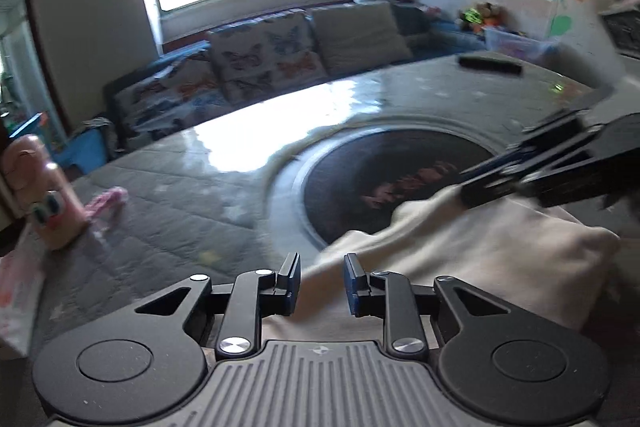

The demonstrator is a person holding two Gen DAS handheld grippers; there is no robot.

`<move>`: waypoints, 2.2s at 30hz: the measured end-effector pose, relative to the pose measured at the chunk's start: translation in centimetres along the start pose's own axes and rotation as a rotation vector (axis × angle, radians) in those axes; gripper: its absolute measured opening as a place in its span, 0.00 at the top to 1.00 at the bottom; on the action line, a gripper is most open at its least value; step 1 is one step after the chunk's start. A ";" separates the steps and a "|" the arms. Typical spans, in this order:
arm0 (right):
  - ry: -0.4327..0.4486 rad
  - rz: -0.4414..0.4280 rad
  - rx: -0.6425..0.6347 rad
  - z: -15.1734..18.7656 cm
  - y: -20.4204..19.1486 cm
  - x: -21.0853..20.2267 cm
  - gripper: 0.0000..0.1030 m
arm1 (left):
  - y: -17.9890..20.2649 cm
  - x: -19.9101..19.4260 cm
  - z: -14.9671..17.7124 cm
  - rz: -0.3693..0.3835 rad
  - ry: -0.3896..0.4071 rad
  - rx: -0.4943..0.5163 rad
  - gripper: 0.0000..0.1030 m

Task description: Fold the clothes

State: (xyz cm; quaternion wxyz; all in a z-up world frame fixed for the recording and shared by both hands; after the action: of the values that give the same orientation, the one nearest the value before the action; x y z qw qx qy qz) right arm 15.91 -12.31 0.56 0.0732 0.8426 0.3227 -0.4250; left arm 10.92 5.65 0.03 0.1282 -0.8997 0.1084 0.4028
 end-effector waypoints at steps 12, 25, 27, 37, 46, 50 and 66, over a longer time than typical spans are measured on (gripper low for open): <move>-0.044 -0.011 -0.004 -0.8 -1.2 3.2 0.84 | -0.7 2.3 -0.3 0.028 -0.039 -0.048 0.74; -0.037 -0.103 -0.134 0.9 -5.3 0.8 0.83 | -0.6 2.4 -0.4 0.017 -0.047 -0.048 0.74; -0.051 -0.102 -0.158 1.5 -6.0 0.8 0.83 | -0.5 2.5 -0.3 0.013 -0.047 -0.046 0.74; -0.084 -0.105 -0.228 5.3 -7.2 -2.3 0.83 | -0.1 2.6 -0.3 -0.010 -0.046 -0.044 0.74; -0.061 -0.088 -0.160 7.8 -5.6 -5.7 0.83 | 0.1 1.9 -0.2 -0.022 -0.032 -0.059 0.74; -0.019 -0.061 -0.081 7.8 -4.0 -6.4 0.83 | 0.8 -0.3 0.4 -0.014 0.003 -0.054 0.74; 0.018 -0.041 0.015 7.0 -1.5 -5.6 0.75 | 4.7 -6.5 6.2 0.042 0.033 -0.076 0.74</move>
State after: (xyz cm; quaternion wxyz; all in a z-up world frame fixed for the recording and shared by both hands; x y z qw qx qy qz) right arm 7.93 -16.66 0.72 0.0552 0.8400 0.3374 -0.4213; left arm 0.96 3.82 0.21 0.0835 -0.9080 0.1138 0.3944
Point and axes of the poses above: each gripper's, at about its wrist camera, not at the fingertips, and x roughly the way its jaws point, y to its right, z to its underside, the point moved 2 cm from there along x, roughly the way its jaws point, and after that the axes turned 10 degrees about -y, right-handed, at the moved point
